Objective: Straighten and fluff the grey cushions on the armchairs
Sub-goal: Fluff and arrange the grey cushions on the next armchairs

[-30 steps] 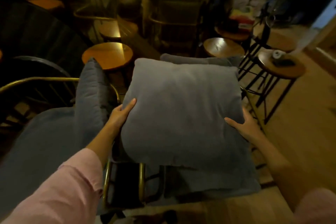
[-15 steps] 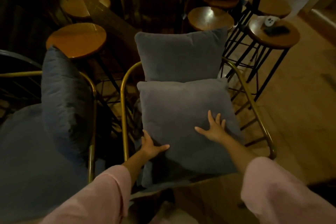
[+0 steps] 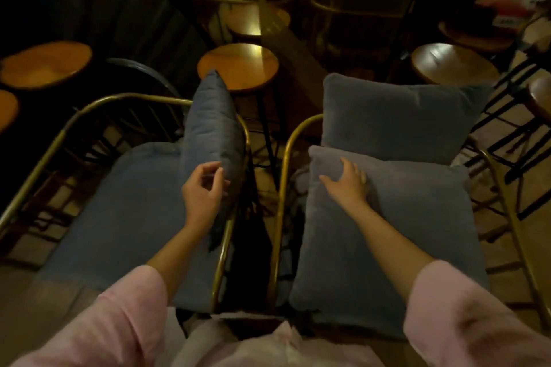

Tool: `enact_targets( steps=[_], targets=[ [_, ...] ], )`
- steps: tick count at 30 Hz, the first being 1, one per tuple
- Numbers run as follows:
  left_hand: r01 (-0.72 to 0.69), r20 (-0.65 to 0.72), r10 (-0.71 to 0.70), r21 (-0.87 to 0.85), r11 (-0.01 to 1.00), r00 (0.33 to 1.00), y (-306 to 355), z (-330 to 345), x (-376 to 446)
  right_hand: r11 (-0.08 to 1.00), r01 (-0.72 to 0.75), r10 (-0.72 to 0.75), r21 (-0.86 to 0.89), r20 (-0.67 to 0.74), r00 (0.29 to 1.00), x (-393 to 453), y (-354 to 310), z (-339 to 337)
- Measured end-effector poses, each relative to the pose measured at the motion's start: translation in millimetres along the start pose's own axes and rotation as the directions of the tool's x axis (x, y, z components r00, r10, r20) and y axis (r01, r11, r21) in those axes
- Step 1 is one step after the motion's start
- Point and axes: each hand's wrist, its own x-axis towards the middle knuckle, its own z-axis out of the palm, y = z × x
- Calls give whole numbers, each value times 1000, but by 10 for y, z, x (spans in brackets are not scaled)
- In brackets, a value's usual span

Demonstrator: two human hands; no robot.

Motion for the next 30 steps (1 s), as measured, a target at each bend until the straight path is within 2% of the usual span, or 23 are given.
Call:
enact_targets(
  steps=[3, 5, 7, 9, 11, 13, 16, 21, 26, 30],
  targets=[
    [8, -172, 1, 49, 999, 985, -198, -508, 344, 981, 166, -179, 103, 131, 975, -10, -744, 285],
    [124, -224, -112, 41, 991, 968, -504, -850, 574, 974, 194, -215, 116, 212, 953, -33, -1236, 550],
    [280, -215, -261, 63, 958, 941, -862, -1111, 780, 970, 219, -237, 102, 236, 942, -66, -1677, 837],
    [450, -144, -438, 64, 891, 887, -1201, -1342, 978, 969, 222, -243, 112, 237, 941, -73, -2088, 1168],
    [636, 11, -637, 49, 770, 771, -1437, -1519, 1102, 980, 185, -196, 66, 223, 955, -97, -2401, 1489],
    [731, 159, -739, 114, 673, 655, -1637, -1638, 1179, 990, 120, -101, -79, 209, 973, -106, -2621, 1728],
    [742, 264, -782, 253, 621, 565, -1954, -1801, 1342, 957, 35, 11, -289, 154, 988, -54, -2775, 2005],
    [819, 280, -854, 267, 507, 438, -2489, -1724, 1664, 879, 36, -54, -475, -25, 998, -1, -2595, 2213],
    [889, 302, -890, 202, 411, 343, -2881, -1202, 1887, 927, 15, -78, -375, -154, 985, 123, -2474, 2282],
    [932, 399, -881, 141, 333, 254, -3228, -749, 1928, 947, -17, -34, -321, -152, 988, 314, -2417, 2294]
  ],
)
